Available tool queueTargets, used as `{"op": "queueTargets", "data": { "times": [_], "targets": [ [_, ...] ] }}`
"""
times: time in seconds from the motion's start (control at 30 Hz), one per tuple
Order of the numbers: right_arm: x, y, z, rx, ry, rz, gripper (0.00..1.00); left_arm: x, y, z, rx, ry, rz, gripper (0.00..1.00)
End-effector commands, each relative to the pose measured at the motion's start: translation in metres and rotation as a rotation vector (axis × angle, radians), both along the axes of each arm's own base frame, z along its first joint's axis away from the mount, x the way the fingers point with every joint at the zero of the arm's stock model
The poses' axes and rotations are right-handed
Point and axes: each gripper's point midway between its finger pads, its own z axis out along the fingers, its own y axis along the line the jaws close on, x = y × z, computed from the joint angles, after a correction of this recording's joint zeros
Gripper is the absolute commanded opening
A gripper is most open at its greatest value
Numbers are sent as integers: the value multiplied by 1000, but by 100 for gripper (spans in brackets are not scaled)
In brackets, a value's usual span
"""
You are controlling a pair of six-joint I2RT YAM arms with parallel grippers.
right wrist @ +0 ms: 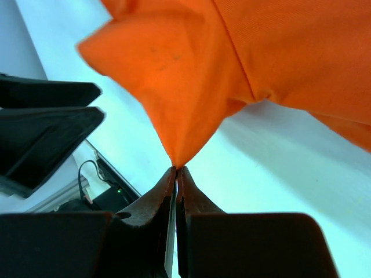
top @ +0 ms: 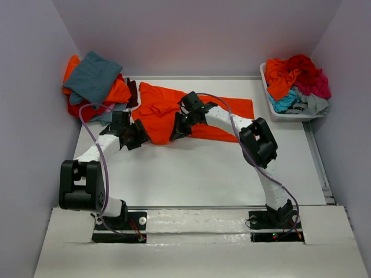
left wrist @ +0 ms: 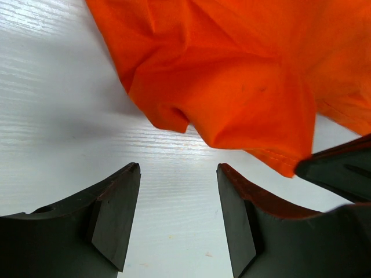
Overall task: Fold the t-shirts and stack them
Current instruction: Grap the side of the flattened tshirt closest away from the robot with both arms
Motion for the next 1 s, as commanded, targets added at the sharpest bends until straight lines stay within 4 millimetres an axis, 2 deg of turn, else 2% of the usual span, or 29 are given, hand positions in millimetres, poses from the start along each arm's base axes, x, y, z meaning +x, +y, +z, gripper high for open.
{"op": "queueTargets", "data": {
  "times": [0.0,0.2,0.37,0.6,0.73,0.87,0.97],
  "targets": [
    [4,3,62,32,-128,11,7,4,1,0,2,-20,-12,66],
    [11,-1,75,27,-156,-1,7,1,-1,-6,-5,-6,-15,66],
    [13,-1,72,18,-150,-4,7,-1,0,-7,-4,-2,-16,66],
    [27,-3,71,11,-147,-24,7,-4,0,-15,0,16,-12,66],
    [38,-8,81,19,-162,-43,7,-3,-1,-22,-12,24,-10,66],
    [41,-5,90,25,-175,-29,7,-2,-3,-22,-24,19,-9,66],
    [39,-5,88,26,-165,-27,7,-1,-4,-24,-28,20,-12,66]
  ]
}}
